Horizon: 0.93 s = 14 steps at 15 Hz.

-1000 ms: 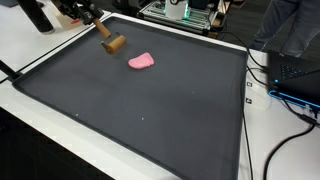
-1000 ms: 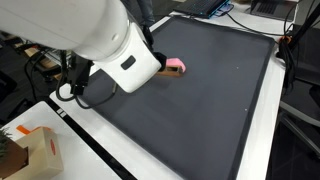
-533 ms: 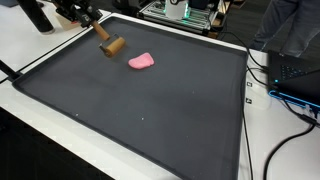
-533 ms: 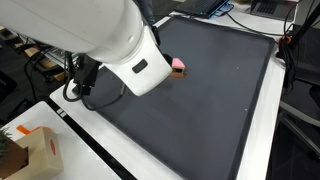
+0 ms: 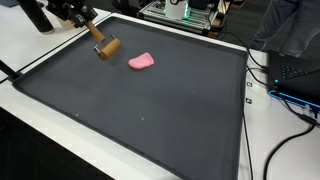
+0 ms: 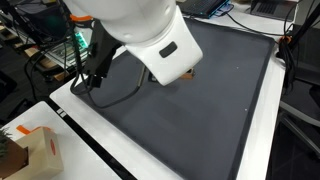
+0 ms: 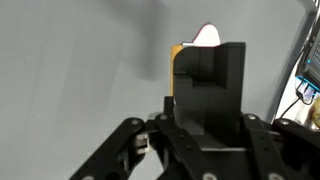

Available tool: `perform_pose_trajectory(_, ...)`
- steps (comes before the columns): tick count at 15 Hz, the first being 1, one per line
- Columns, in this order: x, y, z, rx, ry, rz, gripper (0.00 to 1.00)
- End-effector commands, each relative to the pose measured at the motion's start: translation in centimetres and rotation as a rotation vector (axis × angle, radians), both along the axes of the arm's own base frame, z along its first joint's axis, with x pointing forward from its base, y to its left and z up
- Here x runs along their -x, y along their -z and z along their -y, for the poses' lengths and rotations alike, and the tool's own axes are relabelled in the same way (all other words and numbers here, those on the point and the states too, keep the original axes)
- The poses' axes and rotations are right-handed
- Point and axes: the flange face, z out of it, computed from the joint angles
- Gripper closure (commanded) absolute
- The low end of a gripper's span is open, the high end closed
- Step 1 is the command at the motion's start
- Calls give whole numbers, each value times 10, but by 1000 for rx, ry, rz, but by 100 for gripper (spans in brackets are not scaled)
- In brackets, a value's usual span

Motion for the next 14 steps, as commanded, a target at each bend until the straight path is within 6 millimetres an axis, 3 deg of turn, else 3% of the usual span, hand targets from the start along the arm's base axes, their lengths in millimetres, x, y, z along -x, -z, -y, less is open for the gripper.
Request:
perform_pose_trajectory(1,-16,-13,-15,67,-39,-21,77)
perform_pose_trajectory(6,-33,-36,-55,207,-188,14,77)
perform_pose_trajectory(10,-46,-51,-100,333,-360,39,77)
perform_pose_trajectory(14,-53,-53,-149,441,-547,50,77)
